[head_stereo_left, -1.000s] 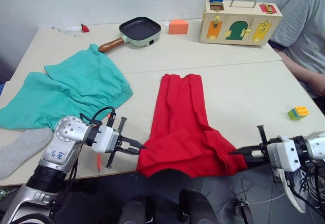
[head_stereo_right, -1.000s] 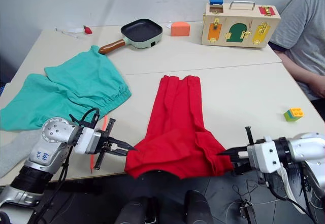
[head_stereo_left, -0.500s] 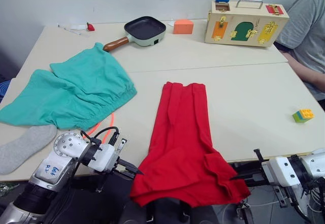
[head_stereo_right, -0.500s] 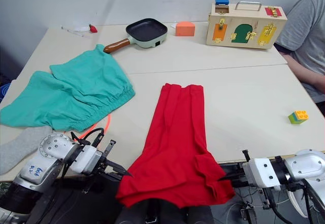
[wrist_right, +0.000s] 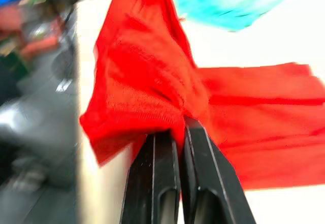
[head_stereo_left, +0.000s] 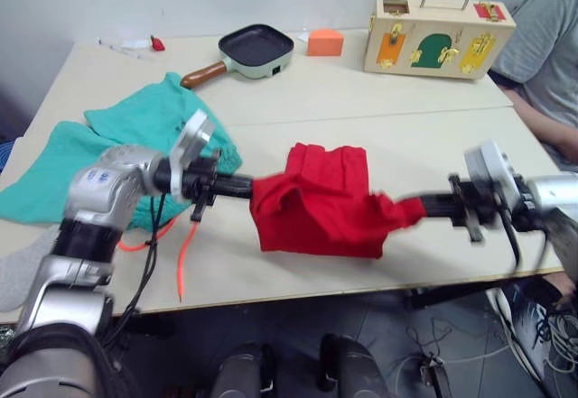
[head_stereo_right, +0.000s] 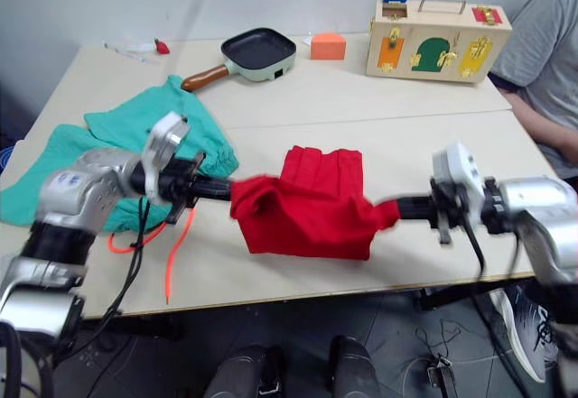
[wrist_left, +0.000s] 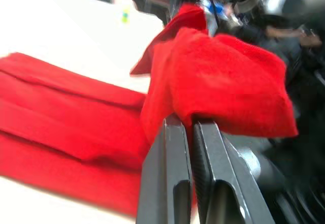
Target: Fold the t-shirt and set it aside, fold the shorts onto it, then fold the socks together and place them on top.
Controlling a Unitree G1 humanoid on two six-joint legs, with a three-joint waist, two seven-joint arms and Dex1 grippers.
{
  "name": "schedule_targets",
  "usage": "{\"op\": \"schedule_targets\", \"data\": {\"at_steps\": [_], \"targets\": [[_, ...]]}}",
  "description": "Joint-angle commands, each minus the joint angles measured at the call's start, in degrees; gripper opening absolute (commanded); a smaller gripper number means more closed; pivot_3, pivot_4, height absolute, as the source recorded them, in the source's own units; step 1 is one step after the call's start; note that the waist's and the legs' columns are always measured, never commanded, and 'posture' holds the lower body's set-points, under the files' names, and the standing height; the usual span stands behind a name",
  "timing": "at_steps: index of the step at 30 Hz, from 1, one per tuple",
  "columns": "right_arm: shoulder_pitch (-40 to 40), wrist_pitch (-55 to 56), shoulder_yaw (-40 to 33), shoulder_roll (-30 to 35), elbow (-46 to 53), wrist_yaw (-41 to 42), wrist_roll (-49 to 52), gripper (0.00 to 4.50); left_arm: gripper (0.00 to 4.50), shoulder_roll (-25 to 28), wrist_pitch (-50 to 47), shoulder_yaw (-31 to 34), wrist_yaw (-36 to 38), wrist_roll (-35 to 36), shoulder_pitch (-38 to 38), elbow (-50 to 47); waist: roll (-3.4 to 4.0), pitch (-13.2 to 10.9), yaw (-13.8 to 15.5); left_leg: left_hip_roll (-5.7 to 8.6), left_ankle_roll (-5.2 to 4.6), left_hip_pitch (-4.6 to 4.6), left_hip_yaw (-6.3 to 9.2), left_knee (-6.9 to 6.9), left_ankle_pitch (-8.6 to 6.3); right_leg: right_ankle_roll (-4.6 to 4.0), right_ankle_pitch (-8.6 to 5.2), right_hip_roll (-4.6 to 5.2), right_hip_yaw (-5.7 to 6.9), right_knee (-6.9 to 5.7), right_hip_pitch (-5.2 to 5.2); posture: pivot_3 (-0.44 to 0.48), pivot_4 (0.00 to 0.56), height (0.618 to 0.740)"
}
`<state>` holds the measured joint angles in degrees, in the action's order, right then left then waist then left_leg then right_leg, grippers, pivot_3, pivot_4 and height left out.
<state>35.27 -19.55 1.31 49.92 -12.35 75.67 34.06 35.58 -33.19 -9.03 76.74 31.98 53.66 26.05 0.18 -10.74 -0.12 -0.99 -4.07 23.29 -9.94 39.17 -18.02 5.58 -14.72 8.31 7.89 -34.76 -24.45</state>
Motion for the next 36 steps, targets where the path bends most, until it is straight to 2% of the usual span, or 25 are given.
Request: {"op": "schedule_targets", "data": {"at_steps": [1,5,9,13,17,19,22,28,31,32,33,36], "targets": [[7.6,1.8,0.2,-4.2,-12.1,-2.1,-4.9,0.00,0.05,-4.8,4.4,2.0,-4.6,-4.8,6.8,14.1,-0.01,0.0,0.0,0.06,-0.04,0.13,-0.03,-0.01,0.06,0.02,0.01,-0.05,0.05,-0.25,-0.16,0.000,0.150,0.740],[16.5,7.0,0.2,-10.5,-27.1,-5.7,-10.9,0.00,0.05,-10.0,8.3,3.9,-10.3,-9.4,14.2,30.1,-0.02,0.0,-0.2,0.07,-0.09,0.29,-0.08,-0.05,0.01,0.10,-0.01,-0.26,0.35,-0.17,-0.22,0.000,0.150,0.740],[22.7,10.9,-0.7,-14.3,-39.7,-10.9,-15.8,0.00,0.05,-13.3,13.3,5.9,-16.1,-13.3,17.1,39.8,-0.02,0.0,-0.7,0.10,-0.10,0.36,-0.04,-0.09,0.01,0.36,-0.07,-0.26,0.37,-0.09,-0.22,0.000,0.150,0.740],[25.7,13.1,-3.0,-16.0,-47.8,-14.7,-17.4,0.00,0.05,-15.8,17.4,8.8,-19.9,-15.1,17.8,43.8,-0.06,-0.1,-1.2,0.12,-0.14,0.35,0.02,-0.07,0.04,0.41,-0.07,-0.25,0.36,-0.16,-0.17,0.000,0.150,0.740],[26.1,14.9,-3.9,-17.2,-51.6,-17.2,-19.5,0.00,0.05,-17.4,19.3,11.9,-22.6,-15.8,17.5,45.6,-0.07,-0.1,-1.9,0.17,-0.19,0.32,0.00,-0.06,0.11,0.50,-0.02,-0.20,0.25,-0.20,-0.15,0.000,0.150,0.740],[26.1,14.8,-5.5,-17.8,-51.9,-17.8,-18.7,0.00,0.51,-17.9,20.9,13.9,-25.7,-15.6,17.3,45.6,-0.07,-0.1,-2.0,0.17,-0.17,0.26,-0.04,-0.06,0.14,0.50,-0.02,-0.20,0.18,-0.27,-0.15,0.000,0.150,0.740],[25.7,15.1,-6.8,-18.2,-51.6,-18.0,-18.9,0.72,1.27,-17.8,22.1,15.8,-28.3,-15.9,16.6,45.4,-0.07,-0.1,-2.4,0.16,-0.12,0.17,-0.05,-0.06,0.22,0.50,-0.01,-0.20,0.08,-0.38,-0.15,0.000,0.150,0.740],[25.1,20.0,-9.1,-16.1,-50.7,-20.8,-20.3,2.74,3.11,-15.1,22.1,16.9,-30.0,-17.6,13.5,43.0,-0.07,-0.1,-3.1,0.17,-0.09,0.02,-0.13,-0.06,0.24,0.50,-0.01,-0.18,-0.07,-0.58,-0.15,0.000,0.150,0.740],[24.3,21.0,-9.6,-13.7,-50.5,-20.4,-21.3,3.90,4.15,-12.9,24.7,15.9,-27.0,-18.7,10.7,38.3,-0.06,-0.1,-3.1,0.17,-0.08,0.03,-0.14,-0.07,0.24,0.49,-0.02,-0.17,-0.09,-0.59,-0.17,0.000,0.150,0.740],[23.7,21.7,-9.8,-13.0,-49.4,-18.9,-21.2,4.16,4.38,-12.2,26.4,15.4,-24.3,-18.9,9.4,35.7,-0.06,-0.1,-3.1,0.17,-0.08,0.02,-0.15,-0.07,0.24,0.49,-0.02,-0.17,-0.09,-0.60,-0.17,0.000,0.150,0.740],[22.5,22.3,-9.8,-12.4,-47.4,-16.2,-20.7,4.45,4.50,-11.4,29.7,14.5,-21.5,-19.4,7.5,32.3,-0.06,-0.1,-3.1,0.17,-0.07,0.02,-0.15,-0.08,0.23,0.49,-0.02,-0.17,-0.10,-0.58,-0.17,0.000,0.150,0.740],[18.2,22.8,-8.8,-11.7,-39.4,-7.5,-19.1,4.45,4.50,-9.0,38.5,12.2,-12.6,-19.9,2.1,23.2,-0.06,-0.1,-3.1,0.15,-0.01,0.01,-0.16,-0.09,0.19,0.47,-0.03,-0.19,-0.11,-0.57,-0.17,0.000,0.150,0.740]]}}
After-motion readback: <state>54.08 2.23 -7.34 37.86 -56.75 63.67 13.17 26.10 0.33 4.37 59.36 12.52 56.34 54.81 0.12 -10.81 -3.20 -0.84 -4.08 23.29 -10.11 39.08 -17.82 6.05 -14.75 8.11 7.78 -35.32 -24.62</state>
